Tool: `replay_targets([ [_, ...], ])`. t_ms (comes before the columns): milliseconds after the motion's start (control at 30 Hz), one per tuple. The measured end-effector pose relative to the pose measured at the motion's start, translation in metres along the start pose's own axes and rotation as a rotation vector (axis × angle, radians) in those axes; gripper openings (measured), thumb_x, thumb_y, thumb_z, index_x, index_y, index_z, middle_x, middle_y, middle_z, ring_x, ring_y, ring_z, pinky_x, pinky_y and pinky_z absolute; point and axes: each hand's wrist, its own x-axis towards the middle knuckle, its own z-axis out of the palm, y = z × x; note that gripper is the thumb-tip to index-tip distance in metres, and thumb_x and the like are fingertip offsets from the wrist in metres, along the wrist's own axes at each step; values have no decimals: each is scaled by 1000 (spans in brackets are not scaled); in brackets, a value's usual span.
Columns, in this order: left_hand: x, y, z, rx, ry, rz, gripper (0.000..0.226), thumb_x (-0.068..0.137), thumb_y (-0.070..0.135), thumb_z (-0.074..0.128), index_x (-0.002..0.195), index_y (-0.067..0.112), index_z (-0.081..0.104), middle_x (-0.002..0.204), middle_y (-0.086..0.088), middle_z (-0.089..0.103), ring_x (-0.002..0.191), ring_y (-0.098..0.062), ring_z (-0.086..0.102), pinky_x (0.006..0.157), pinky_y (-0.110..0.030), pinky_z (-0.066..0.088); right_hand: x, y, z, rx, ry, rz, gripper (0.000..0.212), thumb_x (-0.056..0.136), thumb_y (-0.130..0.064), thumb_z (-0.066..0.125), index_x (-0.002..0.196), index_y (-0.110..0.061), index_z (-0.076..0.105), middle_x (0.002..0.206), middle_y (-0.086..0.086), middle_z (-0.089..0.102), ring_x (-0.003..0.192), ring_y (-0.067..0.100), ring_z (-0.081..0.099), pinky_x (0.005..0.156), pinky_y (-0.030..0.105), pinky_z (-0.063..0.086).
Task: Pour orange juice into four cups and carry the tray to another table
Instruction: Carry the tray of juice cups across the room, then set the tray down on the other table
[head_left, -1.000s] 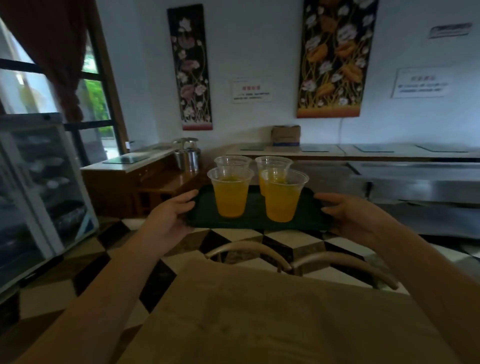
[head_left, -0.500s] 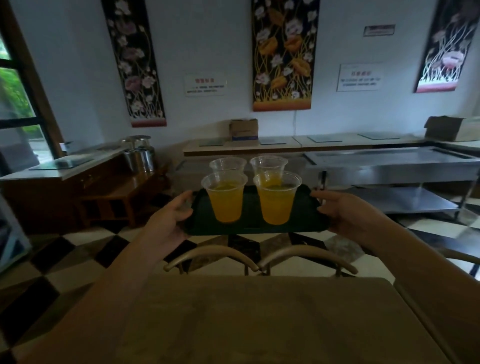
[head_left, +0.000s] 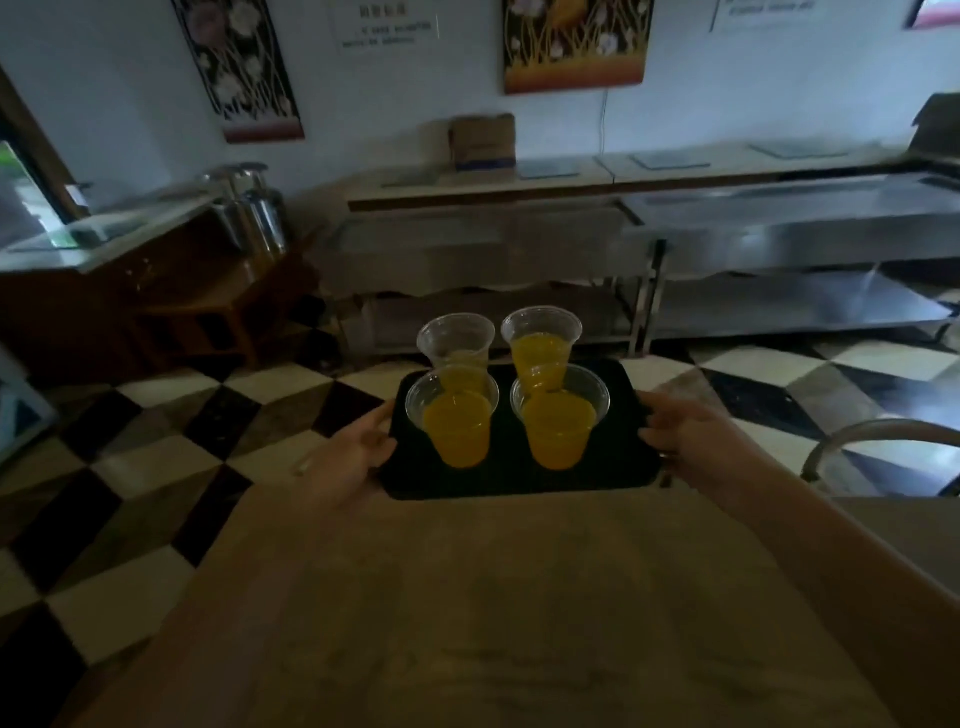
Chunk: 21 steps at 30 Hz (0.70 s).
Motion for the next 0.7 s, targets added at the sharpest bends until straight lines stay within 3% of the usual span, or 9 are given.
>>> replay_targets([
  [67, 18, -28, -3, 94, -2, -5, 54, 101, -1, 42, 145, 30, 48, 136, -7, 60, 129, -36, 51, 97, -48, 54, 13, 23, 1, -24, -18, 21, 53, 96, 7, 43, 141, -20, 52, 120, 4, 68, 109, 21, 64, 90, 38, 54],
  [100, 25, -44, -4, 111, -1, -17, 54, 101, 1, 44, 146, 31, 47, 134, -3, 62, 129, -32, 53, 99, -49, 52, 19, 36, 2, -38, -24, 30, 54, 96, 7, 44, 140, -22, 53, 118, 4, 70, 107, 20, 67, 87, 37, 55],
  [167, 34, -78, -7, 71, 12, -47, 53, 101, 1, 46, 146, 28, 46, 125, 3, 67, 124, -21, 59, 85, -37, 59, 30, 62, 5, -58, 2, 51, 54, 95, 6, 47, 138, -25, 55, 107, 4, 73, 95, 17, 72, 79, 34, 58],
  [200, 37, -95, -9, 29, 28, -79, 52, 101, 1, 45, 146, 26, 46, 124, -1, 69, 123, -22, 59, 83, -37, 59, 36, 76, 6, -48, 20, 75, 53, 95, 7, 48, 138, -25, 55, 101, 3, 74, 91, 17, 73, 79, 35, 58],
  [267, 42, -125, -11, -23, 45, -173, 42, 101, 5, 45, 138, 24, 52, 133, -15, 63, 122, -28, 59, 92, -46, 55, 46, 106, 10, -31, 8, 124, 55, 94, 8, 49, 140, -23, 52, 96, 0, 77, 91, 19, 73, 83, 40, 56],
  [367, 47, -163, -17, 62, 48, -270, 40, 101, 8, 52, 136, 28, 53, 129, -6, 65, 108, -16, 66, 85, -41, 54, 56, 152, 16, -49, -47, 161, 63, 92, 9, 47, 141, -31, 50, 106, 1, 76, 96, 22, 73, 81, 40, 58],
  [433, 46, -184, -21, 107, 50, -319, 52, 100, 4, 52, 141, 36, 45, 124, -3, 66, 109, -18, 65, 84, -41, 55, 57, 183, 20, -35, -44, 190, 66, 91, 11, 46, 137, -37, 51, 108, 1, 76, 97, 23, 73, 76, 38, 58],
  [533, 38, -211, -24, 144, 46, -380, 53, 100, 0, 50, 142, 33, 47, 124, -1, 66, 109, -16, 64, 82, -37, 53, 55, 227, 28, 21, -33, 265, 67, 90, 13, 44, 129, -41, 55, 108, 0, 76, 96, 19, 73, 66, 27, 58],
  [700, 22, -254, -26, 210, 28, -442, 55, 101, 2, 47, 147, 32, 43, 127, 5, 65, 115, -14, 62, 83, -35, 51, 40, 289, 39, -4, -19, 325, 74, 86, 16, 44, 134, -39, 53, 107, -6, 76, 96, 13, 72, 66, 22, 57],
])
